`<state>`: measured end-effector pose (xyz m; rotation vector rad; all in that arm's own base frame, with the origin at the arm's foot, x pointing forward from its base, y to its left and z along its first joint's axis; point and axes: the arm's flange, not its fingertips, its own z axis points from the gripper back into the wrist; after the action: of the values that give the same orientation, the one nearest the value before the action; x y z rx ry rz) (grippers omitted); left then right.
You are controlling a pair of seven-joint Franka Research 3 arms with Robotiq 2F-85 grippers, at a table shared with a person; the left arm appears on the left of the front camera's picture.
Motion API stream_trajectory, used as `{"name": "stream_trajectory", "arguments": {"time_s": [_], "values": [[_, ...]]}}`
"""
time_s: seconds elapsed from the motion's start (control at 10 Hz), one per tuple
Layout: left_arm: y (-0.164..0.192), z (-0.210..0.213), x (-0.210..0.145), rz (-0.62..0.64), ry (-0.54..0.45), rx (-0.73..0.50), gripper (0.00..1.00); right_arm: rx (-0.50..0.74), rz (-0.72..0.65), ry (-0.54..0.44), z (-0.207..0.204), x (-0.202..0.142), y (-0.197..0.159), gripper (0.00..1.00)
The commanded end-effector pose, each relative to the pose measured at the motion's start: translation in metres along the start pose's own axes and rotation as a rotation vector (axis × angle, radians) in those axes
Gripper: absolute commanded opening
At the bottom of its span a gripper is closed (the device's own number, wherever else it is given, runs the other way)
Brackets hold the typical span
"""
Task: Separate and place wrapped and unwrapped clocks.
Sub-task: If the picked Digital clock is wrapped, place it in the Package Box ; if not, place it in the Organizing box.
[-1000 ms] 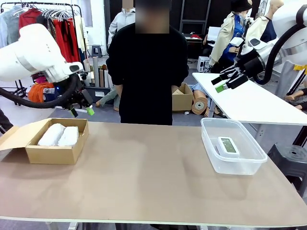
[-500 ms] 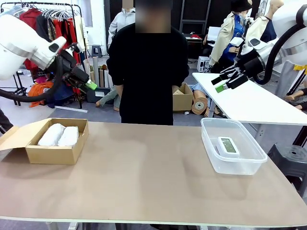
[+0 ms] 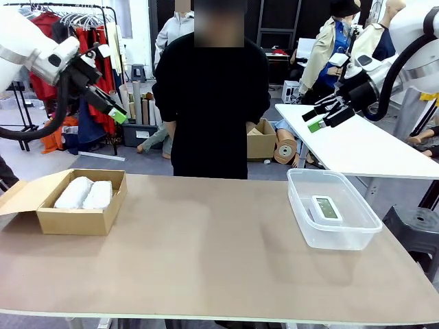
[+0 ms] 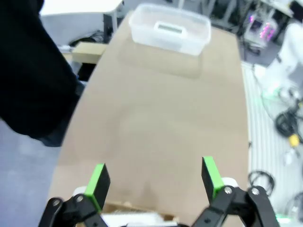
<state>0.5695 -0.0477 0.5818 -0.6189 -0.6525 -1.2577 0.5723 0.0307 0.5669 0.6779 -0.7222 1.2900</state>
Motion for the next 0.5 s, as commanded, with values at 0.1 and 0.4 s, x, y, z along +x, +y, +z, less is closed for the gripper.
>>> {"name": "stream_trajectory", "arguments": {"time_s": [0.1, 0.4], "values": [[-0.0135, -0.0011, -0.0008, -0.119, 0.017, 0.057, 1.00, -0.001, 0.001, -0.001, 0.0007, 0.0008, 0.0006, 1.00], [-0.0038, 0.0041, 0.0029, -0.068, 0.028, 0.017, 1.00, -0.001, 0.001, -0.001, 0.0007, 0.0008, 0.0006, 1.00]]}}
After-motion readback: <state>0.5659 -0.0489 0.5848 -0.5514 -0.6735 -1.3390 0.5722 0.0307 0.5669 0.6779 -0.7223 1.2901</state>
